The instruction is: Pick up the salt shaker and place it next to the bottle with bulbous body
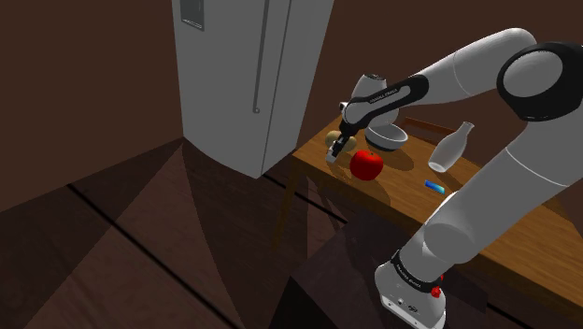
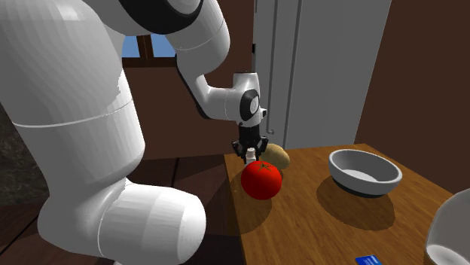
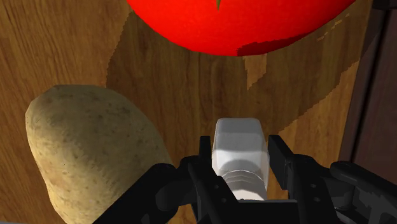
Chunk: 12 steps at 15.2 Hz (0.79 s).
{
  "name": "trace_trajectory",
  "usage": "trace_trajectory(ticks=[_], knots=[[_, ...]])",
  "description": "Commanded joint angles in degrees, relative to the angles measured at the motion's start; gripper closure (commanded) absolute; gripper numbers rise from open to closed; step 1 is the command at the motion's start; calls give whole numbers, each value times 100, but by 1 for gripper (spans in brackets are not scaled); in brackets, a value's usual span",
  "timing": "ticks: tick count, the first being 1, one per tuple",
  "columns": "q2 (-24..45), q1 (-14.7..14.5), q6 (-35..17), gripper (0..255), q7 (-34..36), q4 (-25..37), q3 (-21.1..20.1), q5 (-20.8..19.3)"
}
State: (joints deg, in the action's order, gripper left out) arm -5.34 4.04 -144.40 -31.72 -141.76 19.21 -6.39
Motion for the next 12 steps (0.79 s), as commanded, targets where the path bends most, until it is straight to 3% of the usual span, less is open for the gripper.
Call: trace_trajectory(ticks=[1,7,12], knots=[[2,1,-1,255,0,-1,2,-1],[3,2,-2,255,0,-1,2,0],[-285,13,424,255,55,146,-29,-87]])
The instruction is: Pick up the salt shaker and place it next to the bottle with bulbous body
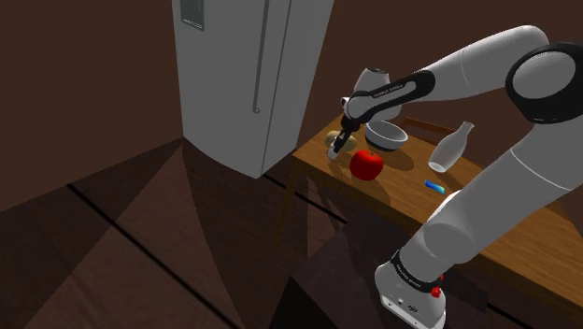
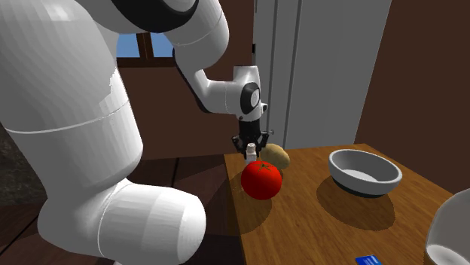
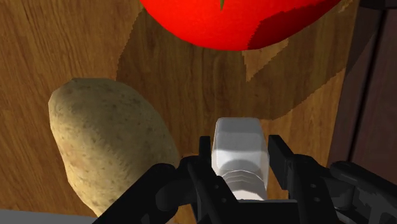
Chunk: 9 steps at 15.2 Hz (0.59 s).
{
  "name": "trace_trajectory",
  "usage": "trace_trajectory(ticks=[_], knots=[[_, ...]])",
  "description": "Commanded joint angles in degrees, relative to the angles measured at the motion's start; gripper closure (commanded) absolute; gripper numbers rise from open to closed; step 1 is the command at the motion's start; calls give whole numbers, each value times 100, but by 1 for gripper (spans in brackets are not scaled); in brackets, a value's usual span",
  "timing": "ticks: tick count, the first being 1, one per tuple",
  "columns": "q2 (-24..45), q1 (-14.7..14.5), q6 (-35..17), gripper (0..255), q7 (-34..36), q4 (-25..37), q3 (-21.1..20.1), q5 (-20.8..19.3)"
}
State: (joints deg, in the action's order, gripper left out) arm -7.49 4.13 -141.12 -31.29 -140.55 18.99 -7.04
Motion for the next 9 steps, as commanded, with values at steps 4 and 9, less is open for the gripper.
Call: trace_trajectory(ticks=[4,9], knots=[[-274,11,434,255,41,165,-35,-69],[-494,15,853,255,64,368,-73,-107]])
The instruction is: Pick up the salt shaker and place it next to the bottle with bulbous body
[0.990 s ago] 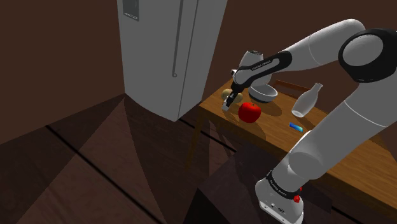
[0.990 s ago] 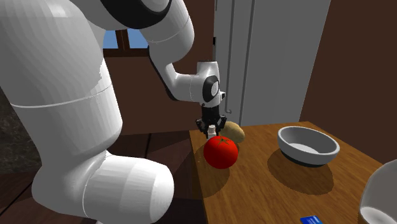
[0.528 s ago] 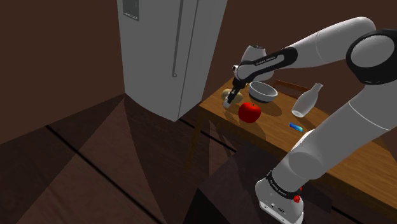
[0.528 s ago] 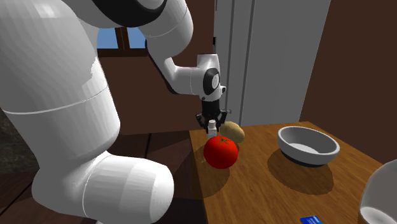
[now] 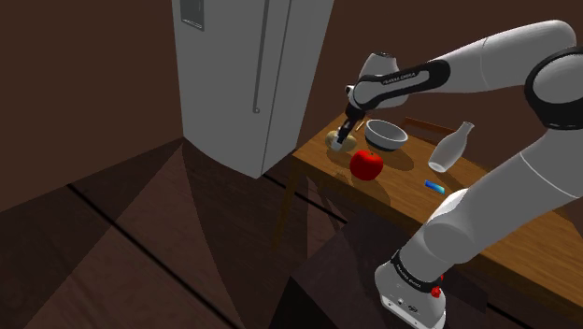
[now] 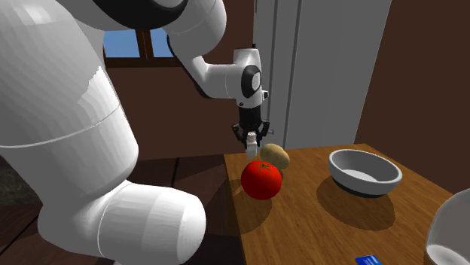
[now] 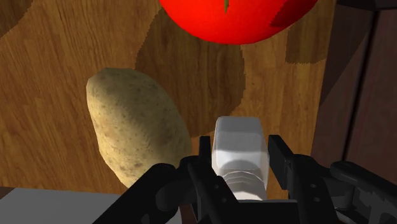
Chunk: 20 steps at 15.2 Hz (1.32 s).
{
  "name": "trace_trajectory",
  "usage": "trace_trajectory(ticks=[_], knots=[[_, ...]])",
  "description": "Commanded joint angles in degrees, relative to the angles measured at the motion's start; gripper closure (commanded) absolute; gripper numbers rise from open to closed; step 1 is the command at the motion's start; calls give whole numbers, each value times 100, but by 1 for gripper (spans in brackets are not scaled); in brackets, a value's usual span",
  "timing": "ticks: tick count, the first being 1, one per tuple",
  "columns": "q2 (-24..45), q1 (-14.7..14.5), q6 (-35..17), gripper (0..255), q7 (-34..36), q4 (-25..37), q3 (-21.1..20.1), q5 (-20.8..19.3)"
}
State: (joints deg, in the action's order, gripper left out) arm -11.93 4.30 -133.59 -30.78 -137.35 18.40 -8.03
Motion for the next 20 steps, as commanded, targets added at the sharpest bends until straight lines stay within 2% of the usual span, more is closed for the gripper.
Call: trace_trajectory(ticks=[1,20], knots=[[-89,-2,182,255,16,91,-22,-13],[-566,-20,1708,255,10,1149,-156,-21]])
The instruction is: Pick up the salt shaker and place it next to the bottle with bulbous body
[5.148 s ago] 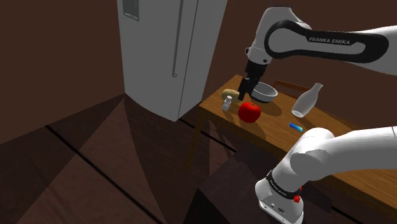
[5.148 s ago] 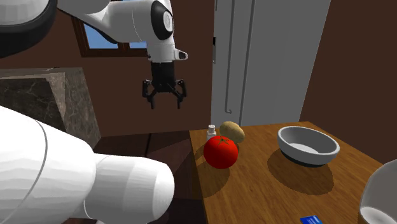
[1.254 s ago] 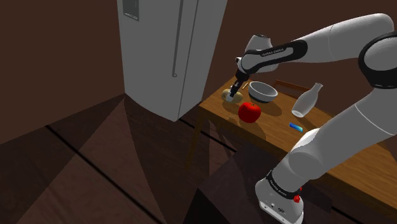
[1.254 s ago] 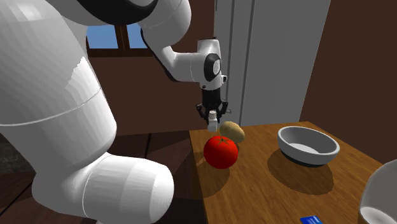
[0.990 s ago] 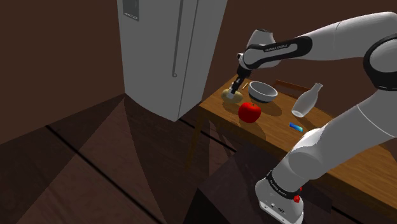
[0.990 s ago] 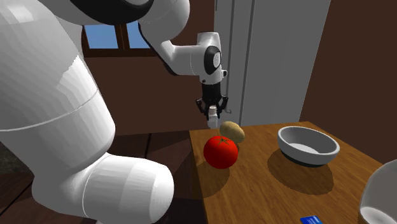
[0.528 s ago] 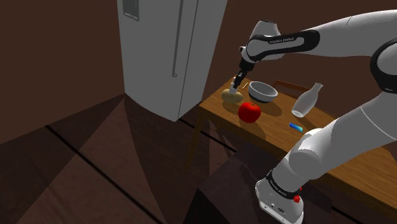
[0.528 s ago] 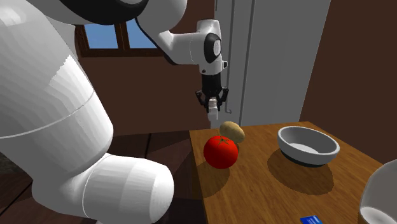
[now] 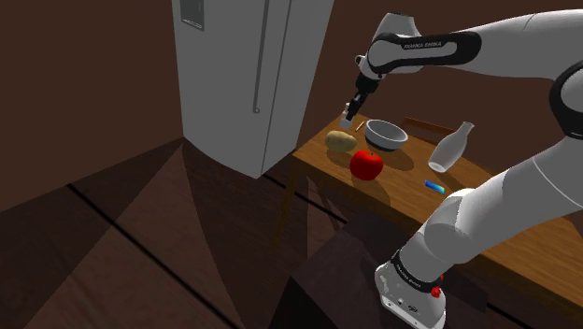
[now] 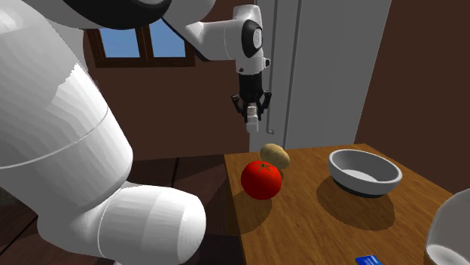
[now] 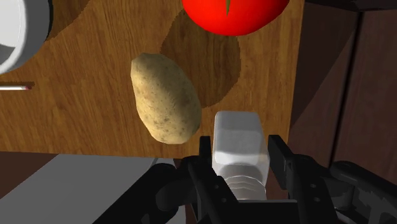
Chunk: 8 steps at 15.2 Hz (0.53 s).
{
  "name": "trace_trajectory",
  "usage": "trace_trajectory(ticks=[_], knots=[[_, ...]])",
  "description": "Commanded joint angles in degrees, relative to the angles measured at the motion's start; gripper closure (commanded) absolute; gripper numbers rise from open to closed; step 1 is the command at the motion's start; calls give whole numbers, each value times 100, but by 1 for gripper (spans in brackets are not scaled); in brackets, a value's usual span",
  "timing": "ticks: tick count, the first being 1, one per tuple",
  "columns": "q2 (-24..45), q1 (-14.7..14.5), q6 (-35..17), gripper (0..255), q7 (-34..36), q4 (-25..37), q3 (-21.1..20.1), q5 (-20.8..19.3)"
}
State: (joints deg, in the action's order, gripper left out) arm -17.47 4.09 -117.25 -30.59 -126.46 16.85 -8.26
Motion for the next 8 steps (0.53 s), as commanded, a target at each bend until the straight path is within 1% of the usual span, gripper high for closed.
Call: trace_trajectory(ticks=[1,8], knots=[[-23,-1,151,255,-12,126,-7,4],[-65,-18,692,255,-37,627,-45,29]])
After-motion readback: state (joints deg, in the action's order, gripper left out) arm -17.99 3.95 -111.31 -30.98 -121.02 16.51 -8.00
